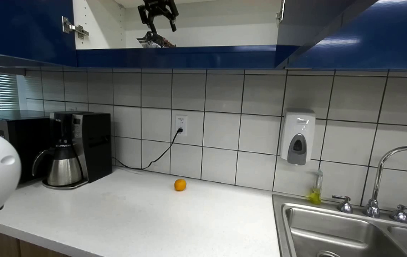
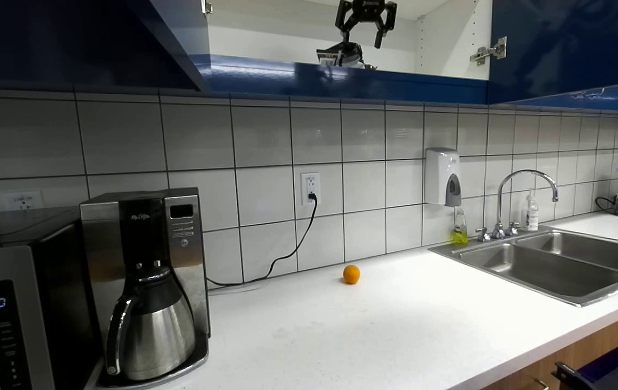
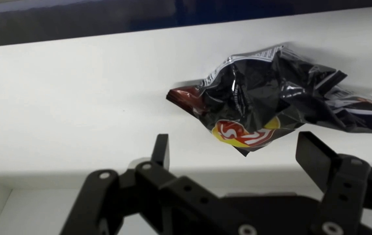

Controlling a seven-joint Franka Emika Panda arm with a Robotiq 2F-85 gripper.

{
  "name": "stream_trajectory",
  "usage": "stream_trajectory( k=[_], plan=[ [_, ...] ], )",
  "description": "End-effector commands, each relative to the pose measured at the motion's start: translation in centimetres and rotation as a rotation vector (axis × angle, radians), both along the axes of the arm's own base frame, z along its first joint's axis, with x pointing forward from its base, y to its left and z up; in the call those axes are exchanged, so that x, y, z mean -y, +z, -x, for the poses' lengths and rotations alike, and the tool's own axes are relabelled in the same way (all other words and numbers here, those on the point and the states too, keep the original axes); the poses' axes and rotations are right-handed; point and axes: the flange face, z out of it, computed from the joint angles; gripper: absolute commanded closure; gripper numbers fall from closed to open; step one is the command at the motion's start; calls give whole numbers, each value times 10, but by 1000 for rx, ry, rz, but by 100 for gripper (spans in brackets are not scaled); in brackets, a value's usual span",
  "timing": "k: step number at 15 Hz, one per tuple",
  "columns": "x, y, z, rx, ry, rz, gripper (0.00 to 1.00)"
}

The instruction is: Put the black packet in the upper cabinet.

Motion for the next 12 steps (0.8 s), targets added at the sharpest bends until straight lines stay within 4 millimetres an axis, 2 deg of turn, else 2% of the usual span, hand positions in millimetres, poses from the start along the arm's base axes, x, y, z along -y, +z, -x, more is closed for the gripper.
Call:
stream_trajectory(
  k=[1, 6, 12],
  plan=[
    [-4, 11, 7, 26, 9, 31, 0],
    [-7, 16, 13, 34, 10, 36, 0],
    [-19, 22, 28, 45, 23, 44, 0]
  ],
)
